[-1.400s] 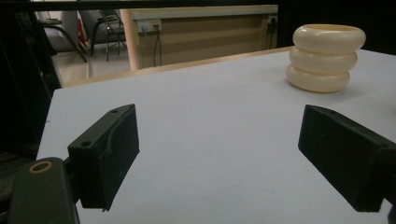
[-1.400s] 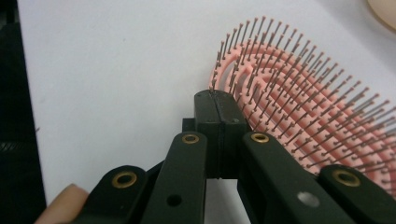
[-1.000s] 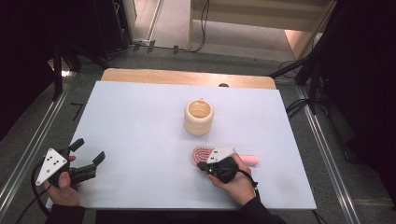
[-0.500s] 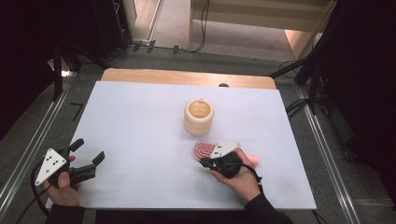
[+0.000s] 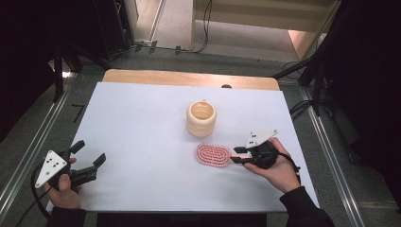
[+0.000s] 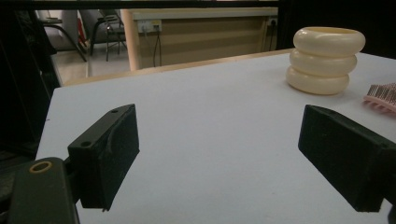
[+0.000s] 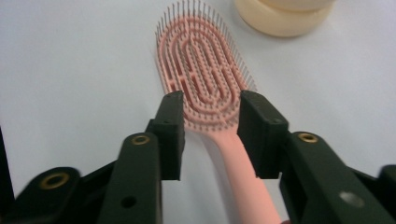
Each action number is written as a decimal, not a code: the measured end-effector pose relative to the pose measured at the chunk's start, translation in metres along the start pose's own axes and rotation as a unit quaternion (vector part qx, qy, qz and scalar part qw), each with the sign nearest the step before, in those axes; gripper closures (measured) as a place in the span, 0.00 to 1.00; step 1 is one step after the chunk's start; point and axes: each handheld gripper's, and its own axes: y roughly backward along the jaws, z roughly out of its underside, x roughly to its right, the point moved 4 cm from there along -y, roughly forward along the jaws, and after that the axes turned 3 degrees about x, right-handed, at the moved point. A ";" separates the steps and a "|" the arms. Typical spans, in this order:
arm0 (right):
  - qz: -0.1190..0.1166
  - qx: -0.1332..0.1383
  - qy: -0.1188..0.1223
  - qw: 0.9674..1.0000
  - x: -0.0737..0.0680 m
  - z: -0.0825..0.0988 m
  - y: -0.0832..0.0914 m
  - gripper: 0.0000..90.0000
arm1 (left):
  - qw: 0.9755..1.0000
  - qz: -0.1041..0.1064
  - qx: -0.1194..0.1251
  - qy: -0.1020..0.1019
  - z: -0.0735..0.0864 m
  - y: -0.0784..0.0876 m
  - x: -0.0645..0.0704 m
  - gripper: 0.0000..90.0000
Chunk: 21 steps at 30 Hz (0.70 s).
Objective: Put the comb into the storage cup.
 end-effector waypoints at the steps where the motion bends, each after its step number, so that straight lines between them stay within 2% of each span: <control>1: -0.002 -0.012 0.007 1.000 0.005 0.001 0.003 0.57 | 1.000 0.000 0.000 0.000 0.000 0.000 0.000 0.15; 4: -0.006 -0.023 0.012 1.000 0.008 0.002 0.004 0.55 | 1.000 0.000 0.000 0.000 0.000 0.000 0.000 0.15; 5: -0.008 -0.038 0.019 0.999 0.011 0.002 0.005 0.53 | 1.000 -0.001 0.000 0.000 0.000 0.000 0.000 0.15; 10: -0.007 -0.068 0.024 0.997 0.015 0.004 0.004 0.49 | 1.000 0.000 0.000 0.001 0.000 0.000 0.000 0.15; 13: -0.015 -0.094 0.029 0.995 0.017 0.006 0.001 0.49 | 1.000 0.000 0.000 0.001 0.000 0.000 0.000 0.15; 21: -0.024 -0.136 0.045 0.989 0.020 0.006 -0.009 0.49 | 1.000 0.000 0.001 0.001 0.000 0.000 0.000 0.15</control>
